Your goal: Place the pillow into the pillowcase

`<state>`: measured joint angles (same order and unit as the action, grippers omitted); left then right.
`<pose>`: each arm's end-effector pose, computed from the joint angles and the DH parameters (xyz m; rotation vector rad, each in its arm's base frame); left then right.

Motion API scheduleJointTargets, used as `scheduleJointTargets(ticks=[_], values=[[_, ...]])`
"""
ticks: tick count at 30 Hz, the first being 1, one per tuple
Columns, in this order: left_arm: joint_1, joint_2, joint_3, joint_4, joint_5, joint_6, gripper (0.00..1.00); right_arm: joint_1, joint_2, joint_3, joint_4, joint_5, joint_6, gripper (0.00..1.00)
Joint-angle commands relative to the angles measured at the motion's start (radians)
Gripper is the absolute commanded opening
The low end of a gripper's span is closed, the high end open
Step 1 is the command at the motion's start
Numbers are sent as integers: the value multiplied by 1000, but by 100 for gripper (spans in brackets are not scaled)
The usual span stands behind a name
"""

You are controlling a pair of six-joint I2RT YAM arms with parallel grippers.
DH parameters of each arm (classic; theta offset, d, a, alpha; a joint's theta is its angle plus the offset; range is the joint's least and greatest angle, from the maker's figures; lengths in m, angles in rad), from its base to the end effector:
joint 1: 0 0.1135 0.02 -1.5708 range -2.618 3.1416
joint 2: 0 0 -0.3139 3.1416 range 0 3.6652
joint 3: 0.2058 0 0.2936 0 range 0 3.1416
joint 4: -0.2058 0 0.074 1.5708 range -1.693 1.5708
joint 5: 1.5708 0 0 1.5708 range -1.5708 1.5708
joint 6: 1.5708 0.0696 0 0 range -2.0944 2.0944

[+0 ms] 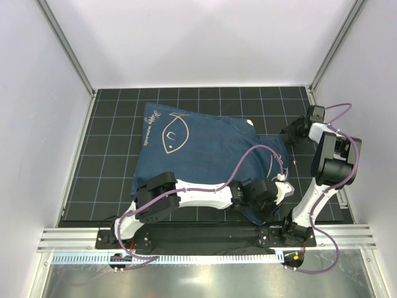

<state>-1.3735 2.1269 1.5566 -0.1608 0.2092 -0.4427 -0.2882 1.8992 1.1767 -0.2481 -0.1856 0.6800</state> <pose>0.0967 -0.5576 0.1806 1.2631 2.2464 -1.0722 0.4417 -0.1176 0.1481 1.1268 2.3014 0.3881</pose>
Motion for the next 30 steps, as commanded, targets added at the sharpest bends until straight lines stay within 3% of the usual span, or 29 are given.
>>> scheduleJointTargets(ticks=[1, 4, 14, 19, 26, 27, 30], values=[[14, -44, 27, 40, 2, -24, 0, 40, 4, 53, -57, 142, -56, 57], [27, -53, 8, 46, 13, -33, 0, 80, 4, 81, -106, 265, -92, 60], [66, -74, -75, 107, 79, -54, 0, 170, 73, 205, -304, 417, -191, 60], [91, -93, -118, 139, 114, -59, 0, 205, 159, 296, -420, 538, -204, 55], [111, -113, -147, 155, 137, -62, 0, 225, 227, 416, -494, 562, -214, 22], [113, -114, -147, 155, 139, -62, 0, 225, 228, 434, -496, 557, -217, 13], [120, -113, -138, 153, 133, -60, 0, 224, 242, 495, -508, 534, -232, 4]])
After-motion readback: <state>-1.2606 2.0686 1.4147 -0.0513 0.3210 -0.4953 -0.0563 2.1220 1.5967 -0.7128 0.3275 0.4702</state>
